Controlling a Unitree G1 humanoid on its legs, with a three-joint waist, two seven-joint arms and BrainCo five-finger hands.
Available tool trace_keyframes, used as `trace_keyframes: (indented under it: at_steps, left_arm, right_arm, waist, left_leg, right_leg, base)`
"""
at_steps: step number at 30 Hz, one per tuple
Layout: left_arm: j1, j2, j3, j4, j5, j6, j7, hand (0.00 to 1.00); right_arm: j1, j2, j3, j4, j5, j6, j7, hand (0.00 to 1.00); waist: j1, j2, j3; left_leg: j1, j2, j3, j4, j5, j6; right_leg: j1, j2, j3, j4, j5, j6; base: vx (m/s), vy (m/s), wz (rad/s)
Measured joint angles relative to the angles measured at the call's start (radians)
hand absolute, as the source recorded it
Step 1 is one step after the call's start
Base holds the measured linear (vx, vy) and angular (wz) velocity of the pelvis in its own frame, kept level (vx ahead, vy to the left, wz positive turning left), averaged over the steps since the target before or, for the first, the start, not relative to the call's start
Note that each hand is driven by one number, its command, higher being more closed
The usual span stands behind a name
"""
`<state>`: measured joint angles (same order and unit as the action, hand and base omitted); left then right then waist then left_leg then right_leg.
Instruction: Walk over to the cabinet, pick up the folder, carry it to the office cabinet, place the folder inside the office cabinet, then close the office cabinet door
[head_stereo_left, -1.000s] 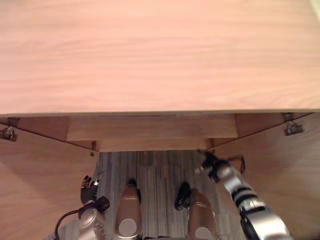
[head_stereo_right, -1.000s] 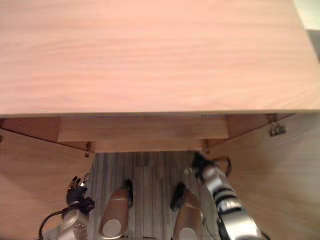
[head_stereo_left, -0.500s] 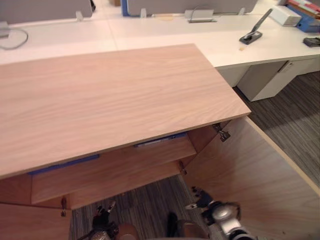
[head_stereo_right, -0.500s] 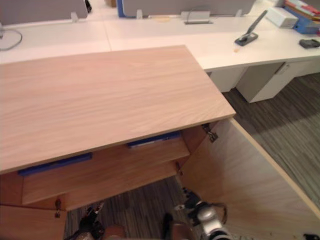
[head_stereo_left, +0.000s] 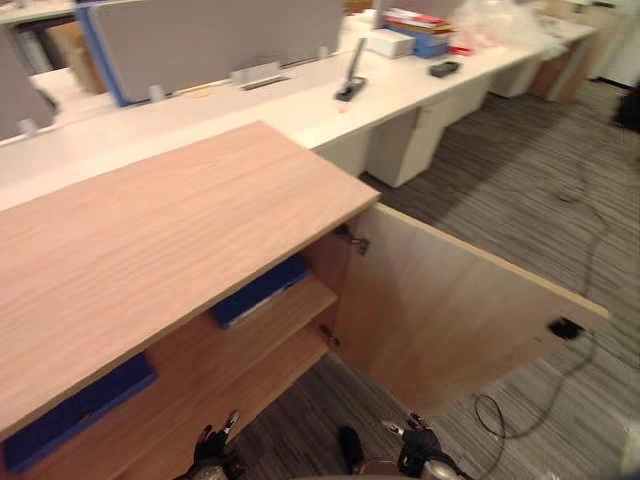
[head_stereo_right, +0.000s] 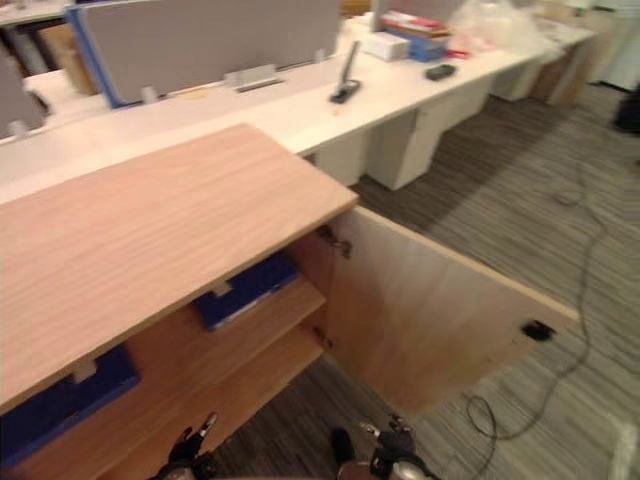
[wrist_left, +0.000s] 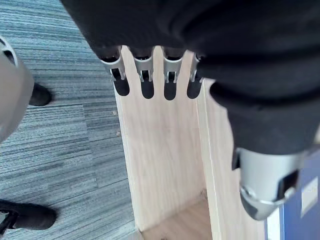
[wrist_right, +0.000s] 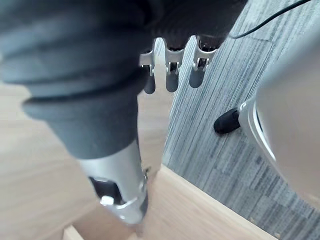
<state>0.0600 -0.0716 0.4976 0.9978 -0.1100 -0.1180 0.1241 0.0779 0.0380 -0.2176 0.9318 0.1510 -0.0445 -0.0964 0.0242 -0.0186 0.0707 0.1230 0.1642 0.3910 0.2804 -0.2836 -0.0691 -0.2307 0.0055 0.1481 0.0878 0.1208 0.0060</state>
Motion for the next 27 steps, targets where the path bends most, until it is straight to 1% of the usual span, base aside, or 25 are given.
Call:
trace_keyframes:
  at_steps: [1,2,4,5,6,7,8,9,10,11,12,13,14,15,16,17,18,19,20,21,22,23,24,27]
  left_arm:
    - [0.000,0.000,0.001,0.005,-0.002,-0.001,-0.001,0.00]
    - [0.003,0.001,0.002,0.009,-0.006,-0.004,-0.001,0.00]
    - [0.006,0.002,0.002,0.012,-0.011,-0.005,-0.001,0.00]
    - [0.010,0.003,0.009,0.013,-0.018,-0.005,-0.002,0.00]
    - [0.012,0.002,0.016,0.013,-0.018,-0.005,-0.002,0.00]
    - [0.018,0.004,0.017,0.013,-0.020,-0.005,-0.002,0.00]
    - [0.016,0.005,0.015,0.014,-0.021,-0.005,-0.002,0.00]
    - [0.015,0.002,0.011,0.014,-0.021,-0.005,-0.001,0.00]
    - [0.014,-0.001,0.002,0.021,-0.021,-0.005,-0.001,0.00]
    - [0.017,0.001,0.001,0.021,-0.021,-0.005,0.000,0.00]
    - [0.017,0.009,0.003,0.022,-0.021,-0.007,0.003,0.00]
    - [0.018,0.027,0.005,0.051,-0.021,-0.005,0.005,0.00]
    - [0.023,0.037,0.001,0.084,-0.020,0.001,0.005,0.00]
    - [0.030,0.039,-0.004,0.104,-0.021,0.006,0.007,0.00]
    - [0.036,0.040,-0.009,0.109,-0.023,0.006,0.008,0.00]
    - [0.044,0.048,-0.027,0.107,-0.035,0.005,0.011,0.00]
    - [0.044,0.054,-0.050,0.100,-0.044,0.005,0.012,0.00]
    - [0.044,0.053,-0.062,0.093,-0.044,0.004,0.013,0.00]
    - [0.043,0.052,-0.101,0.075,-0.039,0.000,0.015,0.00]
    - [0.046,0.053,-0.153,0.062,-0.021,-0.001,0.019,0.00]
    - [0.050,0.059,-0.178,0.059,-0.011,-0.001,0.022,0.00]
    - [0.049,0.065,-0.227,0.048,0.002,0.000,0.024,0.00]
    - [0.039,0.073,-0.267,0.040,0.007,-0.001,0.025,0.00]
    - [0.050,0.078,-0.305,0.030,0.019,-0.001,0.027,0.00]
  right_arm:
    - [-0.003,-0.005,0.000,0.000,0.008,-0.001,-0.002,0.00]
    - [-0.006,-0.013,-0.007,0.000,0.027,-0.004,-0.004,0.00]
    - [0.000,-0.015,-0.039,-0.017,0.046,-0.014,-0.007,0.00]
    - [0.020,-0.017,-0.053,-0.021,0.063,-0.022,-0.011,0.00]
    - [0.029,-0.017,-0.067,-0.027,0.065,-0.024,-0.014,0.00]
    - [0.037,-0.017,-0.086,-0.032,0.067,-0.028,-0.017,0.00]
    - [0.046,-0.012,-0.110,-0.033,0.068,-0.028,-0.019,0.00]
    - [0.055,-0.015,-0.115,-0.034,0.069,-0.028,-0.024,0.00]
    - [0.059,-0.013,-0.146,-0.033,0.069,-0.027,-0.024,0.00]
    - [0.061,-0.008,-0.161,-0.032,0.070,-0.027,-0.025,0.00]
    - [0.061,-0.009,-0.179,-0.033,0.075,-0.027,-0.026,0.00]
    - [0.065,-0.027,-0.190,-0.009,0.083,-0.027,-0.026,0.00]
    - [0.056,-0.042,-0.192,0.007,0.094,-0.027,-0.026,0.00]
    - [0.049,-0.050,-0.192,0.011,0.106,-0.028,-0.026,0.00]
    - [0.045,-0.053,-0.192,0.013,0.107,-0.030,-0.026,0.00]
    - [0.026,-0.067,-0.208,0.028,0.108,-0.033,-0.026,0.00]
    - [-0.005,-0.085,-0.269,0.075,0.113,-0.034,-0.027,0.00]
    - [-0.027,-0.097,-0.297,0.111,0.123,-0.034,-0.031,0.00]
    - [-0.093,-0.137,-0.313,0.194,0.146,-0.035,-0.048,0.00]
    - [-0.160,-0.151,-0.302,0.251,0.148,-0.036,-0.087,0.00]
    - [-0.187,-0.151,-0.291,0.260,0.153,-0.035,-0.098,0.00]
    - [-0.224,-0.142,-0.275,0.256,0.166,-0.035,-0.104,0.00]
    - [-0.254,-0.141,-0.270,0.255,0.182,-0.035,-0.106,0.00]
    - [-0.315,-0.143,-0.261,0.231,0.182,-0.035,-0.120,0.00]
  waist:
    - [-0.001,0.006,0.003]
    - [-0.001,0.015,0.004]
    - [-0.004,0.019,0.012]
    - [-0.010,0.018,0.013]
    - [-0.009,0.016,0.013]
    - [-0.009,0.003,0.013]
    - [-0.014,0.004,0.019]
    - [-0.020,0.010,0.017]
    - [-0.019,0.013,0.010]
    - [-0.016,0.022,0.000]
    - [-0.025,0.004,-0.003]
    - [-0.022,0.001,-0.009]
    - [-0.023,0.029,-0.022]
    - [-0.023,0.038,-0.030]
    - [-0.022,0.035,-0.035]
    - [-0.021,0.027,-0.035]
    - [-0.021,0.025,-0.034]
    - [-0.020,0.020,-0.031]
    - [-0.014,0.029,-0.033]
    - [0.009,0.034,-0.046]
    - [0.016,0.039,-0.055]
    - [0.015,0.039,-0.059]
    - [0.021,0.035,-0.057]
    - [0.026,0.046,-0.053]
  left_leg:
    - [0.013,0.005,0.032,-0.004,-0.001,0.000]
    - [0.034,0.019,0.095,-0.009,0.002,-0.007]
    - [0.079,0.022,0.152,-0.012,-0.001,-0.014]
    - [0.112,0.018,0.163,-0.007,-0.002,-0.015]
    - [0.121,0.019,0.158,0.007,-0.002,-0.015]
    - [0.124,0.029,0.135,0.049,-0.013,-0.002]
    - [0.125,0.035,0.100,0.061,-0.037,0.018]
    - [0.133,0.034,0.093,0.032,-0.060,0.036]
    - [0.147,0.026,0.091,-0.046,-0.072,0.020]
    - [0.146,0.021,0.089,-0.073,-0.064,0.013]
    - [0.148,0.008,0.089,-0.088,-0.041,-0.014]
    - [0.168,-0.002,0.092,-0.099,-0.027,-0.038]
    - [0.164,0.018,0.091,-0.094,-0.015,-0.020]
    - [0.143,0.030,0.077,-0.064,0.010,0.011]
    - [0.120,0.032,0.063,-0.042,0.026,0.027]
    - [0.095,0.020,0.017,-0.043,0.012,0.018]
    - [0.077,-0.002,-0.023,-0.089,-0.006,0.012]
    - [0.065,-0.010,-0.042,-0.115,-0.001,0.010]
    - [0.019,-0.021,-0.081,-0.172,0.052,0.010]
    - [-0.002,-0.018,-0.102,-0.156,0.087,-0.020]
    - [-0.004,-0.021,-0.106,-0.156,0.090,-0.020]
    - [-0.006,-0.028,-0.127,-0.171,0.092,-0.016]
    - [-0.014,-0.039,-0.143,-0.176,0.096,-0.011]
    - [-0.016,-0.053,-0.171,-0.176,0.097,-0.010]
  right_leg:
    - [-0.006,-0.009,-0.053,0.008,-0.011,-0.018]
    - [-0.038,-0.033,-0.175,0.059,-0.044,-0.064]
    - [-0.064,-0.105,-0.388,0.167,-0.098,-0.121]
    - [-0.056,-0.146,-0.481,0.220,-0.098,-0.137]
    - [-0.052,-0.163,-0.512,0.242,-0.092,-0.148]
    - [-0.049,-0.180,-0.550,0.280,-0.094,-0.148]
    - [-0.057,-0.177,-0.547,0.309,-0.119,-0.124]
    - [-0.068,-0.169,-0.556,0.323,-0.140,-0.098]
    - [-0.088,-0.190,-0.617,0.362,-0.181,-0.074]
    - [-0.102,-0.219,-0.649,0.403,-0.216,-0.062]
    - [-0.134,-0.282,-0.644,0.566,-0.263,-0.043]
    - [-0.115,-0.251,-0.603,0.547,-0.313,-0.036]
    - [-0.105,-0.206,-0.592,0.494,-0.295,-0.042]
    - [-0.094,-0.175,-0.580,0.427,-0.263,-0.046]
    - [-0.085,-0.161,-0.572,0.379,-0.240,-0.049]
    - [-0.054,-0.138,-0.556,0.278,-0.189,-0.051]
    - [-0.004,-0.134,-0.558,0.201,-0.147,-0.043]
    - [0.018,-0.132,-0.562,0.172,-0.131,-0.037]
    - [0.052,-0.125,-0.566,0.129,-0.108,-0.025]
    - [0.062,-0.111,-0.550,0.098,-0.087,-0.013]
    - [0.068,-0.110,-0.547,0.075,-0.075,-0.007]
    - [0.088,-0.108,-0.558,0.031,-0.054,0.002]
    - [0.103,-0.109,-0.572,-0.001,-0.038,0.008]
    - [0.146,-0.111,-0.595,-0.072,-0.006,0.018]
  base:
    - [-0.02,0.068,-1.43]
    - [0.03,0.061,-1.24]
    - [0.12,0.051,-1.09]
    - [0.18,0.018,-0.72]
    - [0.20,-0.047,-0.69]
    - [0.17,-0.104,-0.48]
    - [0.15,-0.106,-0.37]
    - [0.11,-0.069,-0.21]
    - [0.08,-0.024,-0.19]
    - [0.12,-0.016,-0.20]
    - [0.20,-0.035,-0.32]
    - [0.28,-0.085,-0.47]
    - [0.31,-0.137,-0.69]
    - [0.25,-0.127,-0.67]
    - [0.21,-0.111,-0.63]
    - [0.14,-0.047,-0.41]
    - [0.11,-0.022,-0.21]
    - [0.04,0.051,0.03]
    - [-0.01,0.097,-0.19]
    - [-0.04,0.105,-0.26]
    - [0.00,0.091,-0.08]
    - [0.04,0.072,0.35]
    - [0.05,0.062,0.49]
    - [0.05,0.056,0.31]
